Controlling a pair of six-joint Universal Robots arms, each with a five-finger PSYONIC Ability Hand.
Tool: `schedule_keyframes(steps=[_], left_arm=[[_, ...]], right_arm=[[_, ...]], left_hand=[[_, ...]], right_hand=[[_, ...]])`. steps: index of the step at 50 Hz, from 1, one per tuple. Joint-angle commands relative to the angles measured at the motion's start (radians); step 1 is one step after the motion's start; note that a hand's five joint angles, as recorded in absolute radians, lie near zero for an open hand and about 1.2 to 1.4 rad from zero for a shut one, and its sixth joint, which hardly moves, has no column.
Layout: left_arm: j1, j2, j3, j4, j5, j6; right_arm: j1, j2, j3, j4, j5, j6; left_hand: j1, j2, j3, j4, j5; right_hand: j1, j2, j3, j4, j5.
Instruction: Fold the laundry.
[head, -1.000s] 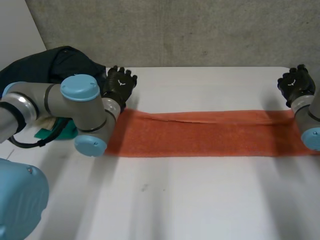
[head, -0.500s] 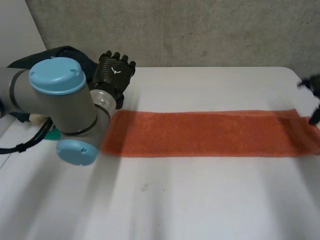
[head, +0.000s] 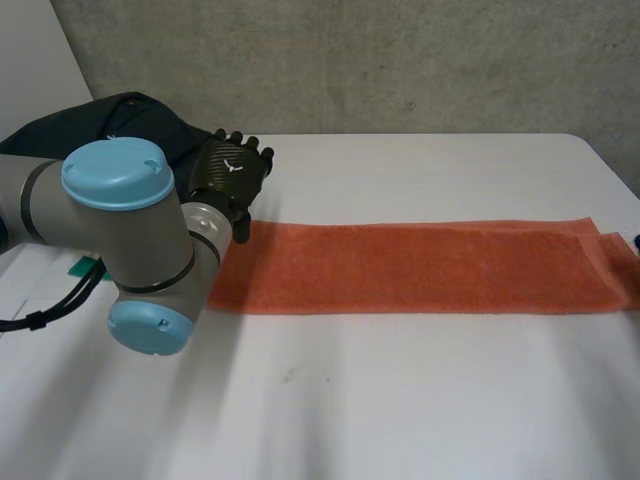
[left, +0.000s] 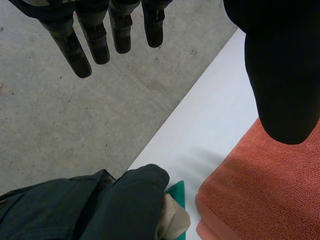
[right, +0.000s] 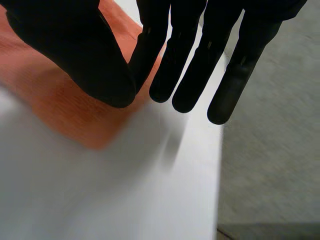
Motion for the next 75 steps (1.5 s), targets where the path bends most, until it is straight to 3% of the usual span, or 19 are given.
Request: schedule_keyframes(steps=[1,8,9,10,11,14,20,27,34,37,39,47,54,57,61,70,75], left_arm=[[0.003,0.02,-0.029,-0.001,0.002,0.001],[0.009,0.063,-0.075,0.0,0.004,0.001],[0.009,0.064,-0.081,0.0,0.004,0.0],[0.009,0.066,-0.085,0.0,0.005,0.0],[0.009,0.07,-0.093,0.0,0.005,0.0],[0.009,0.075,-0.105,0.0,0.005,0.0],[0.006,0.077,-0.115,0.002,0.005,0.0],[0.003,0.077,-0.104,0.002,0.005,-0.002],[0.0,0.077,-0.107,0.002,0.005,-0.005],[0.001,0.075,-0.11,0.002,0.005,-0.005],[0.001,0.074,-0.112,0.002,0.005,-0.005],[0.003,0.078,-0.113,0.002,0.005,-0.005],[0.008,0.11,-0.124,0.002,0.005,-0.005],[0.009,0.124,-0.133,0.002,0.004,-0.005],[0.012,0.144,-0.156,0.002,0.004,-0.005],[0.017,0.172,-0.181,0.002,0.004,-0.005],[0.018,0.178,-0.194,0.002,0.004,-0.005]], right_arm=[[-0.084,-0.04,-0.027,-0.026,0.055,-0.009],[-0.102,-0.046,-0.03,-0.014,0.032,-0.028],[-0.102,-0.046,-0.015,-0.005,0.005,-0.02],[-0.102,-0.046,-0.001,0.001,-0.015,-0.014],[-0.104,-0.048,0.01,0.01,-0.038,-0.005],[-0.105,-0.077,0.028,0.061,-0.156,0.07],[-0.105,-0.111,0.027,0.167,-0.285,0.178],[-0.097,-0.065,0.027,0.179,-0.288,0.167],[-0.097,0.001,0.005,0.13,-0.22,0.119],[-0.096,0.012,0.005,0.09,-0.19,0.109],[-0.096,0.015,0.004,0.063,-0.166,0.106],[-0.107,-0.016,0.02,-0.083,0.023,0.095],[-0.097,-0.095,0.045,-0.144,0.081,-0.078],[-0.049,-0.108,0.051,-0.157,0.071,-0.124],[0.137,-0.121,0.063,-0.22,0.017,-0.131],[0.515,-0.18,0.148,-0.391,-0.236,-0.155],[0.747,-0.109,0.117,-0.441,-0.273,-0.187]], left_hand=[[-0.017,-0.036,-0.038,-0.029,-0.05],[-0.017,-0.036,-0.038,-0.029,-0.05],[-0.017,-0.036,-0.038,-0.029,-0.05],[-0.017,-0.036,-0.038,-0.029,-0.05],[-0.017,-0.036,-0.038,-0.029,-0.05],[-0.017,-0.036,-0.038,-0.029,-0.05],[-0.017,-0.036,-0.038,-0.029,-0.05],[-0.017,-0.036,-0.038,-0.029,-0.05],[-0.017,-0.036,-0.038,-0.029,-0.05],[-0.017,-0.036,-0.038,-0.029,-0.05],[-0.017,-0.036,-0.038,-0.029,-0.05],[-0.017,-0.036,-0.038,-0.029,-0.05],[-0.017,-0.036,-0.038,-0.029,-0.05],[-0.017,-0.036,-0.038,-0.029,-0.05],[-0.017,-0.036,-0.038,-0.029,-0.05],[-0.017,-0.036,-0.038,-0.029,-0.05],[-0.017,-0.036,-0.038,-0.029,-0.05]], right_hand=[[0.255,0.213,0.213,0.208,0.23],[0.255,0.213,0.213,0.208,0.23],[-0.424,-0.466,-0.466,-0.471,-0.449],[-0.754,-0.796,-0.795,-0.801,-0.778],[-0.87,-0.912,-0.912,-0.918,-0.895],[-0.866,-0.907,-0.907,-0.913,-0.89],[-0.822,-0.864,-0.863,-0.869,-0.846],[-0.69,-0.731,-0.731,-0.737,-0.714],[-0.61,-0.652,-0.652,-0.658,-0.635],[-0.298,-0.339,-0.339,-0.345,-0.322],[0.253,0.211,0.211,0.205,0.228],[0.255,0.213,0.213,0.208,0.23],[0.255,0.213,0.213,0.208,0.23],[0.255,0.213,0.213,0.208,0.23],[0.255,0.213,0.213,0.208,0.23],[0.255,0.213,0.213,0.208,0.23],[0.255,0.213,0.213,0.208,0.23]])
